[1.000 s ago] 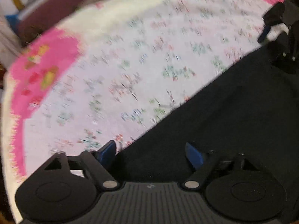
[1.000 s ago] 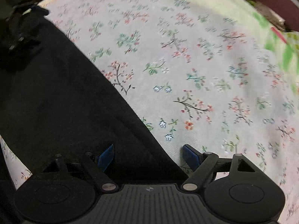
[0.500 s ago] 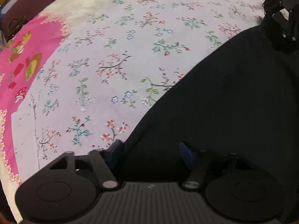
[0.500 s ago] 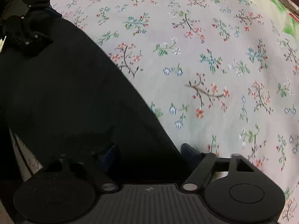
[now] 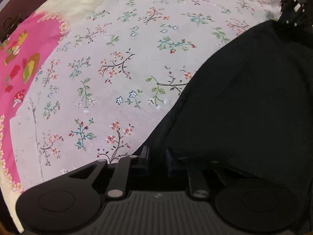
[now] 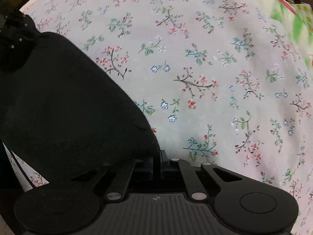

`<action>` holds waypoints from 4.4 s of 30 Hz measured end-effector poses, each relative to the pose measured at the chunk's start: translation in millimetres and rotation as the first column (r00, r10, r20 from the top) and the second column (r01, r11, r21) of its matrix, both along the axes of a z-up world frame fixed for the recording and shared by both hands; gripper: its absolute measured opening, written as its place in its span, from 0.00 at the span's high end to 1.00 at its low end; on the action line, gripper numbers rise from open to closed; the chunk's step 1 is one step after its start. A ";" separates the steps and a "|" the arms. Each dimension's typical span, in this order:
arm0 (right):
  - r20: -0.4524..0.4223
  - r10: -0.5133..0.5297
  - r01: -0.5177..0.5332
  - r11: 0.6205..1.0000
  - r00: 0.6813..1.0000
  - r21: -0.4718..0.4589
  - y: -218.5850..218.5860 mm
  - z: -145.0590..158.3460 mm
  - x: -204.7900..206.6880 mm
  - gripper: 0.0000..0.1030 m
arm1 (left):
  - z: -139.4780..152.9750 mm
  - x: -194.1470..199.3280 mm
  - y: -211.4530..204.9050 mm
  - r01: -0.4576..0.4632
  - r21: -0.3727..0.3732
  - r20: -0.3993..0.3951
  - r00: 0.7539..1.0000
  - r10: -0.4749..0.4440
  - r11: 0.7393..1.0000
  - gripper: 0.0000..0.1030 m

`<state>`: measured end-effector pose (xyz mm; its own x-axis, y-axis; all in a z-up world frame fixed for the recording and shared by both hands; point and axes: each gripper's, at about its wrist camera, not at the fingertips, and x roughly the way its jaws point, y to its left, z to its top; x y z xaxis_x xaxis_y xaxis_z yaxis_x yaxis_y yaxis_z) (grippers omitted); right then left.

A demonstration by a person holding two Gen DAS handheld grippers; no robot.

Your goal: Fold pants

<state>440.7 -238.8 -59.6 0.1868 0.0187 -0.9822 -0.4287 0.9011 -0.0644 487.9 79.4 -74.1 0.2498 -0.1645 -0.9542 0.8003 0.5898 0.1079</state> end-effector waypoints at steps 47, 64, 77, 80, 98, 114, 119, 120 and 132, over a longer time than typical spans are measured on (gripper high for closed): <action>-0.110 0.108 -0.080 0.970 0.988 0.229 48.9 78.5 -201.9 1.00 | 67.1 -234.4 17.7 0.024 -0.078 -0.233 0.972 -0.041 0.997 0.85; -0.084 0.078 -0.056 0.971 0.993 0.233 45.7 85.8 -197.9 1.00 | 76.3 -223.9 -54.2 0.484 0.110 0.329 0.806 -0.492 0.868 0.43; -0.080 0.073 -0.051 0.968 0.994 0.246 41.1 77.4 -204.4 1.00 | 36.8 -221.6 -77.4 0.524 0.235 0.167 0.808 -0.565 0.818 0.74; -0.069 0.078 -0.059 0.970 0.995 0.235 42.0 81.6 -209.4 1.00 | 52.8 -229.0 -71.0 0.487 0.183 0.126 0.850 -0.511 0.854 0.78; 0.068 0.163 -0.170 0.980 0.984 0.106 53.9 82.8 -268.7 1.00 | 61.9 -344.7 -55.7 0.548 0.191 0.261 0.772 -0.580 0.815 0.78; 0.026 0.685 -0.684 0.728 0.728 -0.043 90.2 52.0 -256.0 0.63 | 34.5 -245.1 -67.5 0.618 0.285 0.336 0.652 -0.680 0.733 0.34; -0.067 0.618 -0.621 0.781 0.783 -0.063 81.1 32.9 -242.9 0.99 | 10.3 -218.0 -62.5 0.639 0.339 0.175 0.678 -0.714 0.690 0.18; -0.083 0.587 -0.592 0.804 0.805 -0.056 80.4 32.3 -241.4 1.00 | 14.2 -213.4 -63.5 0.624 0.307 0.136 0.719 -0.682 0.719 0.25; -0.037 0.365 -0.366 0.930 0.930 -0.015 62.0 77.1 -245.2 1.00 | 80.5 -257.4 -46.8 0.476 0.175 0.020 0.874 -0.486 0.862 0.79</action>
